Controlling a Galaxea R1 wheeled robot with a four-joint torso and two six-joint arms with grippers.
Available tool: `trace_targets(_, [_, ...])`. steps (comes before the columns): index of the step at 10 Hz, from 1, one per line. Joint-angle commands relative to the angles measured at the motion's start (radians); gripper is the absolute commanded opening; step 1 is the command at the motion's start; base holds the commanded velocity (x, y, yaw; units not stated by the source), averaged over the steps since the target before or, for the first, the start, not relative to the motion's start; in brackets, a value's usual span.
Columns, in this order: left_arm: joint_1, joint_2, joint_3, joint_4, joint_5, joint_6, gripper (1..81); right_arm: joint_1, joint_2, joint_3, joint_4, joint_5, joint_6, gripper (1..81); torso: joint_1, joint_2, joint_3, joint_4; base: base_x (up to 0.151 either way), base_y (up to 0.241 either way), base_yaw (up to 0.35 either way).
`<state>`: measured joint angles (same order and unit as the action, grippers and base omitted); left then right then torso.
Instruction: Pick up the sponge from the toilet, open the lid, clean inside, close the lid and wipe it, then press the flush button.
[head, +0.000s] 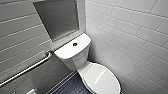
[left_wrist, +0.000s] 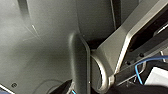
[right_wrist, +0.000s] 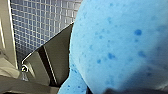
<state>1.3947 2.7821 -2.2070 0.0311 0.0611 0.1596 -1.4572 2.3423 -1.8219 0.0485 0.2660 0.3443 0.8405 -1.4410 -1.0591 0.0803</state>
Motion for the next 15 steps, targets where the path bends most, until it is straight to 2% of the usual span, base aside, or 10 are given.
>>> trace_targets(1, [0.007,-0.010,-0.005,-0.030,0.074,0.001,81.1,-0.101,0.143,-0.173,-0.093,-0.040,-0.004,1.0,-0.062,0.096,0.095,0.000,0.000,0.000,0.000])
trace_targets(5, [0.017,0.030,-0.072,-0.030,0.074,0.001,81.1,-0.119,0.255,-0.311,-0.131,-0.054,-0.005,1.0,-0.157,0.240,0.243,0.000,0.000,0.000,0.000])
trace_targets(6, [0.019,0.041,-0.094,-0.030,0.074,0.001,81.1,-0.121,0.292,-0.361,-0.133,-0.057,-0.005,1.0,-0.180,0.275,0.180,0.000,0.000,0.000,0.000])
trace_targets(7, [0.019,0.063,-0.133,-0.027,0.072,0.001,81.1,-0.127,0.336,-0.423,-0.133,-0.057,-0.005,1.0,-0.198,0.299,0.203,0.000,0.000,0.000,0.000])
trace_targets(9, [0.022,0.148,-0.298,-0.028,0.074,0.001,81.1,-0.137,0.399,-0.514,-0.134,-0.057,-0.005,1.0,-0.236,0.357,0.217,0.000,0.000,0.000,0.000])
trace_targets(10, [0.028,0.180,-0.356,-0.026,0.074,0.003,81.1,-0.141,0.421,-0.545,-0.146,-0.056,-0.007,1.0,-0.259,0.393,0.309,0.000,0.000,0.000,0.000])
trace_targets(12, [0.030,0.189,-0.373,-0.030,0.074,0.003,81.1,-0.142,0.464,-0.595,-0.179,-0.056,-0.005,1.0,-0.294,0.451,0.336,0.000,0.000,0.000,0.000])
trace_targets(15, [0.034,0.192,-0.375,-0.030,0.074,0.002,81.1,-0.142,0.499,-0.637,-0.196,-0.057,-0.005,1.0,-0.356,0.545,0.432,0.000,0.000,0.000,0.000])
